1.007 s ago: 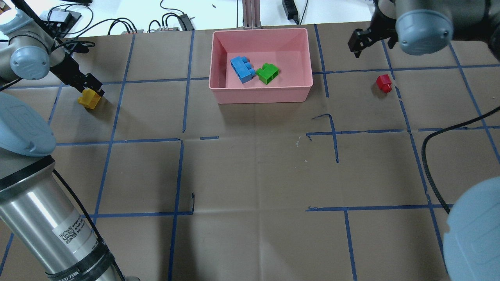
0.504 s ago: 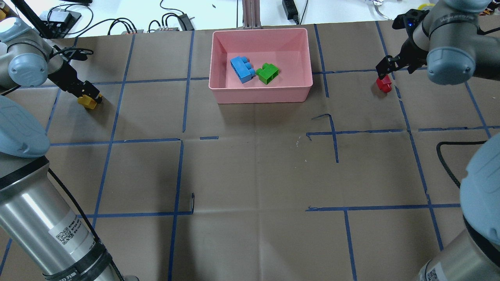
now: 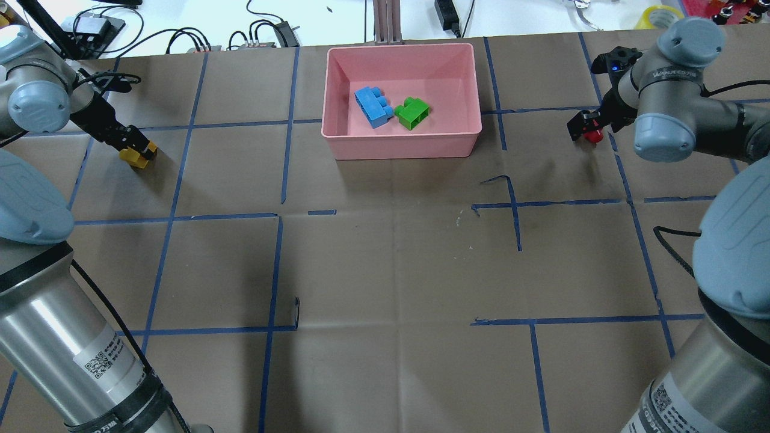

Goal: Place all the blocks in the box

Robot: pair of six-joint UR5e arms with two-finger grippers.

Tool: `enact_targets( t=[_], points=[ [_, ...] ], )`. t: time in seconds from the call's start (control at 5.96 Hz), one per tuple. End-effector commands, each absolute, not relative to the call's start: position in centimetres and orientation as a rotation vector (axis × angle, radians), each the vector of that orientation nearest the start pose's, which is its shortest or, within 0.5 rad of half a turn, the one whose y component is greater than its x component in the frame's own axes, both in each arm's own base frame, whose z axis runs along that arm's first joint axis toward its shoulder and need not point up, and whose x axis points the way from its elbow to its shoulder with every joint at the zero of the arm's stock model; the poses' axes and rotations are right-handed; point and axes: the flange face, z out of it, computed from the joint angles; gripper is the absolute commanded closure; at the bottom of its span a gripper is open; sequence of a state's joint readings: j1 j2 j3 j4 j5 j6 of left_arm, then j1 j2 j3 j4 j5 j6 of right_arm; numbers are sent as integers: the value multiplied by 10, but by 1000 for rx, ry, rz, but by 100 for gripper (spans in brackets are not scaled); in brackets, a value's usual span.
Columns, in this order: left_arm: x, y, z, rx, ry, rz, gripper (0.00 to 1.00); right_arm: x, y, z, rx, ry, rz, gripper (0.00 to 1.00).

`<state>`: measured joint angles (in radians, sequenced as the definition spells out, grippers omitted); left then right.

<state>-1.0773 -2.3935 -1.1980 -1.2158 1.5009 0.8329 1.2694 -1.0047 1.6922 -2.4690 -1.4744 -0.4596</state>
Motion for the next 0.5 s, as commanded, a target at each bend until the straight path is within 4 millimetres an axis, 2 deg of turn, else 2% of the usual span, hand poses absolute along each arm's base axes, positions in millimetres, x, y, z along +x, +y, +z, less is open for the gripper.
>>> enact_targets(
  t=[0.0, 0.17, 0.34],
  points=[
    [235, -731, 183, 546, 3176, 58, 48, -58, -665, 175, -259, 3092, -359, 15],
    [237, -731, 186, 547, 3138, 92, 58, -59, -667, 174, -259, 3092, -359, 16],
    [237, -732, 190, 546, 3132, 97, 72, -59, -667, 176, -259, 3094, -362, 18]
  ],
)
